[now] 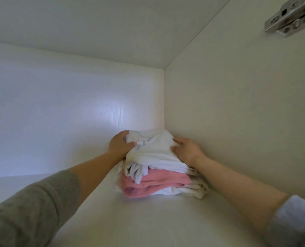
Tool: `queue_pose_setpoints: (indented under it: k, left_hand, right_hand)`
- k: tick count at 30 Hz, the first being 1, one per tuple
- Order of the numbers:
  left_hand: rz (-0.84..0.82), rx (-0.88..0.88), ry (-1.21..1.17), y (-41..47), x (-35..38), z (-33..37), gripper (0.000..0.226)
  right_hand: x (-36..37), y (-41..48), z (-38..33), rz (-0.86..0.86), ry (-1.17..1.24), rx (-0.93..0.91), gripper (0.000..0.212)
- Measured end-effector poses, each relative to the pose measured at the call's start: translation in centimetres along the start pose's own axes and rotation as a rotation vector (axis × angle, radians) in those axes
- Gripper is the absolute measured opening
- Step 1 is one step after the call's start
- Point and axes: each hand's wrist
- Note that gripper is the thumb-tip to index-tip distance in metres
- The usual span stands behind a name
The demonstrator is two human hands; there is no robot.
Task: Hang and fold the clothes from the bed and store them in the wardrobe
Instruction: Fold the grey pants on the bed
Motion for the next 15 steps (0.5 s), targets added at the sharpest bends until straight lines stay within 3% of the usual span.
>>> queue_pose_setpoints:
  k: [3, 7, 11, 13, 15]
  left_hand:
    - [-0.111, -0.118, 0.102, -0.5, 0.0, -0.6, 0.063]
    - [-0.109, -0.191, 0.038, -1.9, -1.6, 1.5, 0.070]
    - [-0.484, -0.596, -0.170, -5.7, -2.5, 3.8, 0.086]
    - [-0.582, -0.576, -0.266, -7.1, -2.2, 3.8, 0.073]
    - [-0.572, -0.487, -0.339, -8.1, -1.8, 4.1, 0.057]
  right_hand:
    - [0.1, -0.4, 0.1, -0.105, -0.018, 0.057, 0.043]
    - [-1.7, -1.0, -0.7, -0.036, 0.024, 0.061, 0.037]
    - [-2.7, -2.9, -2.1, -0.066, -0.005, 0.062, 0.044]
    - [-2.8, -4.4, -2.7, -0.099, -0.018, 0.069, 0.054]
    - [-2.9, -6.0, -3.2, -0.089, -0.024, 0.071, 0.056]
Point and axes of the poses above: each hand's wrist, its own y-axis towards the middle knuckle, its own x-axis out of the palm, z = x × y, and after that the axes turned 4 degrees about -z, right-handed
